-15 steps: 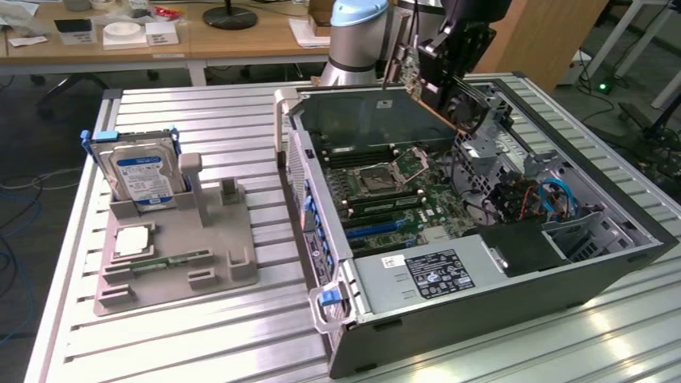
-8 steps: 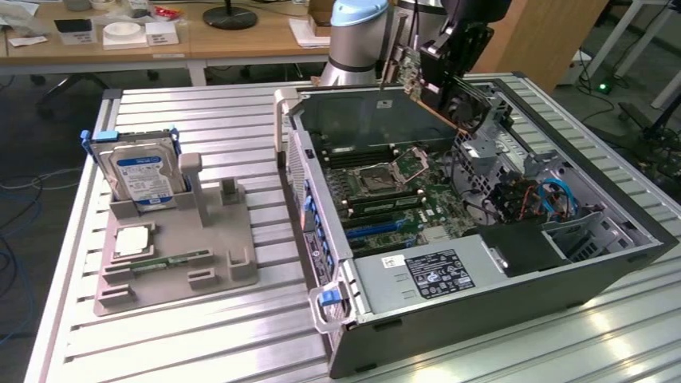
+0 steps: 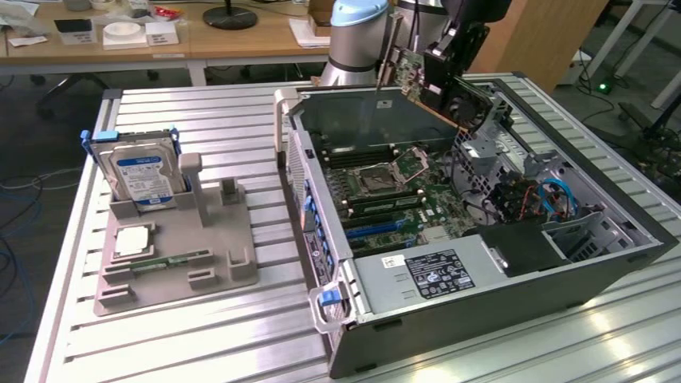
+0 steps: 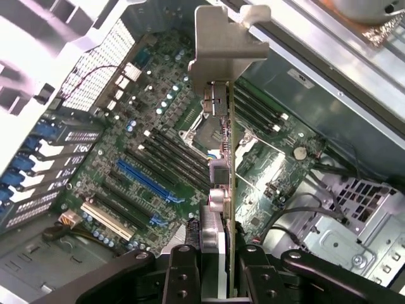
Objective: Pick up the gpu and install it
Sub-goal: 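Insert the gpu into the slot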
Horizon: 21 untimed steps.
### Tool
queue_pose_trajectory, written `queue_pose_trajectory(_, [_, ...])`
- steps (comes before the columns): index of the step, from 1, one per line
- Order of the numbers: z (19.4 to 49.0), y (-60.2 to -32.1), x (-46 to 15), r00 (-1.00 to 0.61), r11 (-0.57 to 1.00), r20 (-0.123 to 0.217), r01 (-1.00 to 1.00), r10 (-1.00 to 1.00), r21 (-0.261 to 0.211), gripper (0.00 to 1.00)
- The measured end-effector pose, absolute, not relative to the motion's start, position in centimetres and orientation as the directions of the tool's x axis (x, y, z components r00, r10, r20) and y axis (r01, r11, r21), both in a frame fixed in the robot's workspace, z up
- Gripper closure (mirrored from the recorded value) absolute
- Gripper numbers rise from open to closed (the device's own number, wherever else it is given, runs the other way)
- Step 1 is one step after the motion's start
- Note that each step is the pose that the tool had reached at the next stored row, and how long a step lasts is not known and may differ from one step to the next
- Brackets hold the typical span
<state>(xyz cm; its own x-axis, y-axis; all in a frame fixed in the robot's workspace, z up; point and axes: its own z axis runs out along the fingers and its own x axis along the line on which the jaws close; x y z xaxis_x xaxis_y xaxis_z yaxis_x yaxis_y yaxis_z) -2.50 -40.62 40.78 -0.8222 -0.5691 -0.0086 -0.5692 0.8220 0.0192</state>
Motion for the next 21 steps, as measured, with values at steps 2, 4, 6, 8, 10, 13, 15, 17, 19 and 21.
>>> queue_pose_trajectory(2, [40.78,-40.62,-2.5,-0.81,0.809,-0.009,-0.587,-0.587,0.019,0.72])
queue_pose_trajectory(4, [40.78,-40.62,-2.5,-0.797,0.797,-0.009,-0.604,-0.604,0.019,0.72])
queue_pose_trajectory(6, [40.78,-40.62,-2.5,-0.783,0.782,-0.009,-0.623,-0.622,0.019,0.72])
queue_pose_trajectory(8, [40.78,-40.62,-2.5,-0.768,0.767,-0.009,-0.641,-0.641,0.019,0.72])
queue_pose_trajectory(10, [40.78,-40.62,-2.5,-0.753,0.752,-0.009,-0.658,-0.658,0.019,0.72])
queue_pose_trajectory(13, [40.78,-40.62,-2.5,-0.734,0.734,-0.009,-0.679,-0.679,0.019,0.72])
queue_pose_trajectory(15, [40.78,-40.62,-2.5,-0.721,0.72,-0.009,-0.693,-0.693,0.019,0.72])
queue_pose_trajectory(17, [40.77,-40.62,-2.5,-0.702,0.702,-0.009,-0.712,-0.712,0.019,0.72])
queue_pose_trajectory(19, [40.76,-40.62,-2.5,-0.68,0.68,-0.009,-0.733,-0.733,0.019,0.72])
queue_pose_trajectory(21, [40.76,-40.62,-2.5,-0.658,0.658,-0.009,-0.753,-0.753,0.019,0.72])
